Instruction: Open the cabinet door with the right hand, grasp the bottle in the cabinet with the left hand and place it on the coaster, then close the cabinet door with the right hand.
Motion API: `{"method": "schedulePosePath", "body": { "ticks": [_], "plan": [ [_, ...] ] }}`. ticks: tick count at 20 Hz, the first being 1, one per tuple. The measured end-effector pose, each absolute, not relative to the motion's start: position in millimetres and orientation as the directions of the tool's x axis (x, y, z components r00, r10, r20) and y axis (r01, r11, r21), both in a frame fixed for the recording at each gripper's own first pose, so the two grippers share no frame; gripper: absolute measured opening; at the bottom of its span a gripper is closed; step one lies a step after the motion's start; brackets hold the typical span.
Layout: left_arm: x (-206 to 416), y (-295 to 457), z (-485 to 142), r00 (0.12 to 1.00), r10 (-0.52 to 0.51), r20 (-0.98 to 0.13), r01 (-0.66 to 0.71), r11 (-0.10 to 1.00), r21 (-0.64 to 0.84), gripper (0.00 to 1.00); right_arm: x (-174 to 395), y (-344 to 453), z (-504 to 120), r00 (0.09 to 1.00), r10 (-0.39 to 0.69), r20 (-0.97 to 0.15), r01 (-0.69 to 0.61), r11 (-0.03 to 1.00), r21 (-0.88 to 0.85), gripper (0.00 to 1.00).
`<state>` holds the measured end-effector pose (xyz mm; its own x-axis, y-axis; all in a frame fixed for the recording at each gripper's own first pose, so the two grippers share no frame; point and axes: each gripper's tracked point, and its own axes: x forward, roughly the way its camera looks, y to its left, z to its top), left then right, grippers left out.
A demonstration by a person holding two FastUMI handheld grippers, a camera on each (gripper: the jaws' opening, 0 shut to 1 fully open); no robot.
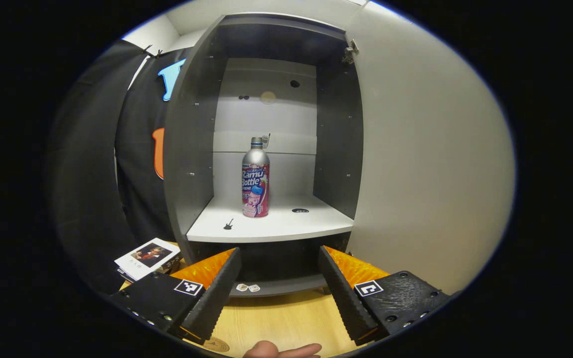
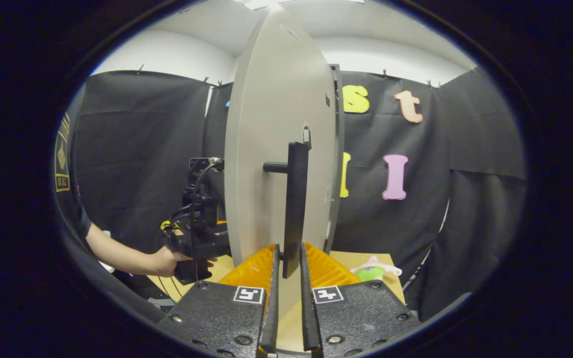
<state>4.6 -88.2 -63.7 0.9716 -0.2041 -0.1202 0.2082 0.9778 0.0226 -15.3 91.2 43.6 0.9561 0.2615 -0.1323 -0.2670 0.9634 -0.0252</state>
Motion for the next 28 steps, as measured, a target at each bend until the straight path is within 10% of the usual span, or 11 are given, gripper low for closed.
{"method": "schedulePosePath", "body": {
  "ticks": [4,13,28],
  "plan": [
    [23,-102,-60,0.971,-0.213,-0.107,0.218,0.975,0.041,0.95,-24,62,54,0.985,0.145,-0.094,-0.149,0.988,-0.038,0.31],
    [91,-97,-32,0.991,-0.132,-0.015,0.133,0.987,0.095,0.96,-69,34,35,0.999,0.023,-0.044,-0.023,1.000,0.017,0.89],
    [217,-68,13,0.995,-0.008,0.100,-0.007,0.989,0.146,0.96,-156,28,-17,0.987,-0.051,-0.154,0.042,0.997,-0.061,0.95]
  ]
}}
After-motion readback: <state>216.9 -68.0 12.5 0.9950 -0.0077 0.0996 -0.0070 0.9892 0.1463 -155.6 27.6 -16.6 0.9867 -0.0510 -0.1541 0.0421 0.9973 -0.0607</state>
